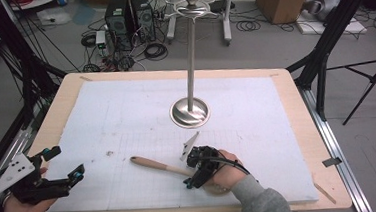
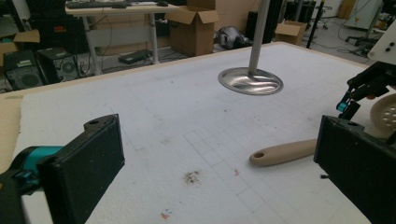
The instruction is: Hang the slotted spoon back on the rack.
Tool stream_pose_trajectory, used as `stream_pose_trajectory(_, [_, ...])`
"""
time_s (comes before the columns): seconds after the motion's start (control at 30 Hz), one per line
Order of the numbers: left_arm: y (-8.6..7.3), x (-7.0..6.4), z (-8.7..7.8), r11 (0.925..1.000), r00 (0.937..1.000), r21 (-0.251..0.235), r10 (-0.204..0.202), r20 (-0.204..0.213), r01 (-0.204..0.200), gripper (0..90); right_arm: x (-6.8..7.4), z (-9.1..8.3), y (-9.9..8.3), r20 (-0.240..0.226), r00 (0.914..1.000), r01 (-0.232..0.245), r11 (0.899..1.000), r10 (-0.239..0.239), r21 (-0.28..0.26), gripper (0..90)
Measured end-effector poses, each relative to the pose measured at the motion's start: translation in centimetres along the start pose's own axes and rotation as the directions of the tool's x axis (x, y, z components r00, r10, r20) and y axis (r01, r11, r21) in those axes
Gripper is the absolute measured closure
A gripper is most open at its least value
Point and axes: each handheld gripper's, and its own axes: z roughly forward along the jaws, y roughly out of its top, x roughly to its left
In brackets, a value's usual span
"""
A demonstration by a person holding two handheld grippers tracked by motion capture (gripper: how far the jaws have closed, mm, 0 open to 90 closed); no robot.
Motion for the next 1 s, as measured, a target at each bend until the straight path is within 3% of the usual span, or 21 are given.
stream_pose_trajectory(0.27, [-0.2, 0.2, 0.0, 1.0000, 0.9999, 0.007, -0.005, -0.011, 0.005, 2.0, -0.1, 0.0, 0.1, 0.022, 0.9994, -0.027, 1.000, 0.027, 0.008, 48.1])
stream_pose_trajectory(0.43, [-0.3, 0.3, -0.1, 0.9999, 0.9998, 0.011, -0.002, -0.017, 0.002, 2.0, 0.4, -0.1, 0.1, 0.062, 0.9981, 0.002, 1.000, -0.004, 0.029, 55.9])
stream_pose_trajectory(0.73, [-0.3, 0.3, -0.3, 0.9999, 0.9997, 0.013, -0.002, -0.026, 0.002, 2.0, 0.9, -0.2, 0.1, 0.060, 0.9978, 0.024, 0.999, -0.027, 0.043, 72.5])
stream_pose_trajectory(0.83, [-0.4, 0.4, -0.4, 0.9999, 0.9996, 0.013, -0.002, -0.028, 0.003, 2.0, 0.9, -0.2, 0.1, 0.055, 0.9985, 0.004, 0.999, -0.006, 0.038, 75.7])
stream_pose_trajectory(1.0, [-0.4, 0.3, -0.4, 0.9999, 0.9997, 0.016, 0.000, -0.026, 0.000, 2.0, 0.8, -0.3, -0.1, 0.047, 0.9962, -0.074, 0.997, 0.073, 0.024, 78.0])
